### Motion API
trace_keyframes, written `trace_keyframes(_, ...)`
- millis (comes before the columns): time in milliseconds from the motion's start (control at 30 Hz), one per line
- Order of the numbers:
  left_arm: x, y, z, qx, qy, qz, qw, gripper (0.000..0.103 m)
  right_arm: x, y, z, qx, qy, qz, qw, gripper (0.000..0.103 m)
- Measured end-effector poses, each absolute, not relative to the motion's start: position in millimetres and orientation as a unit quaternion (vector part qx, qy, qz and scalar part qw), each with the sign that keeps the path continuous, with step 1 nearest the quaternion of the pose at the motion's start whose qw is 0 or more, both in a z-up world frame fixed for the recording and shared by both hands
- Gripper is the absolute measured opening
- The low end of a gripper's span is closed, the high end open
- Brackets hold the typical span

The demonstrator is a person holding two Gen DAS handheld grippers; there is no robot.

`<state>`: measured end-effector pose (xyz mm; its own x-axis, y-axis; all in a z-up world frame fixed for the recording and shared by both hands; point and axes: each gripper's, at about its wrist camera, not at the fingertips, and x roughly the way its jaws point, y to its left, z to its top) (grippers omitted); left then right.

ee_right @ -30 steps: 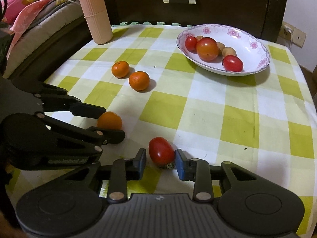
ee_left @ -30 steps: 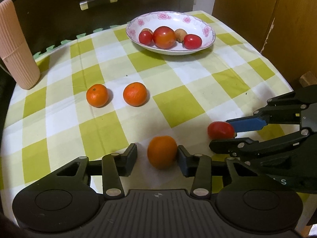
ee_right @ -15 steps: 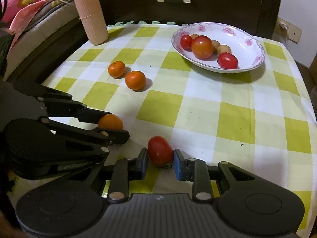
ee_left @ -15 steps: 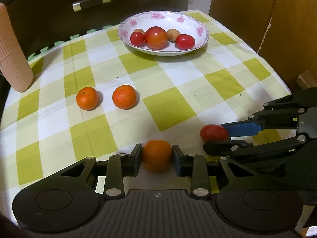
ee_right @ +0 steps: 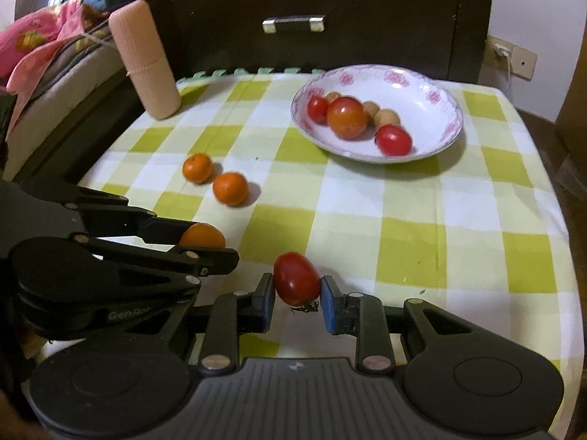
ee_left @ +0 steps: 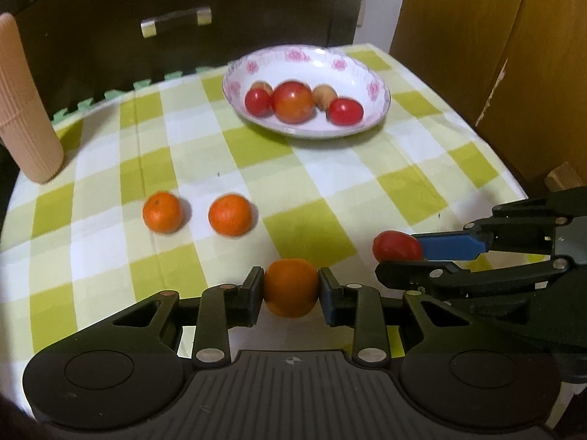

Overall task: Organize fruits
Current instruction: 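Carry the held cherry tomato and orange up over the white floral bowl, then open right tool to drop the cherry tomato in the bowl while left tool releases its orange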

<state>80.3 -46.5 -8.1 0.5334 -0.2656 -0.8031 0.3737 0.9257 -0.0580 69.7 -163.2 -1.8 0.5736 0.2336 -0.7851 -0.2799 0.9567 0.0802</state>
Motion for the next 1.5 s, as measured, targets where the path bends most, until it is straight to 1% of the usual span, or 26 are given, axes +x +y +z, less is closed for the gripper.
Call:
trace_keyframes(367,113.2,-54.8,19.3,0.039,0.408,-0.187,0.893,0.038,96.9,-178.1,25.6,0.0,0.404,0.113,0.908,0.026)
trace_keyframes(667,157.4,-70.8,30.6,0.037,0.381,-0.185,0.905,0.038,143.5,-195.9,38.0,0.017,0.381,0.087,0.92,0.026)
trace_keyframes(1000,209.7,-89.7,24.9,0.045,0.373,-0.175,0.91,0.038,193.3,-219.1,30.1,0.048,0.375,0.069,0.923,0.026)
trace_keyframes(1500,244.7,-93.0,6.0,0.049,0.385,-0.159,0.908,0.038,227.6,-226.4,10.0,0.06,0.378,0.063,0.922,0.027)
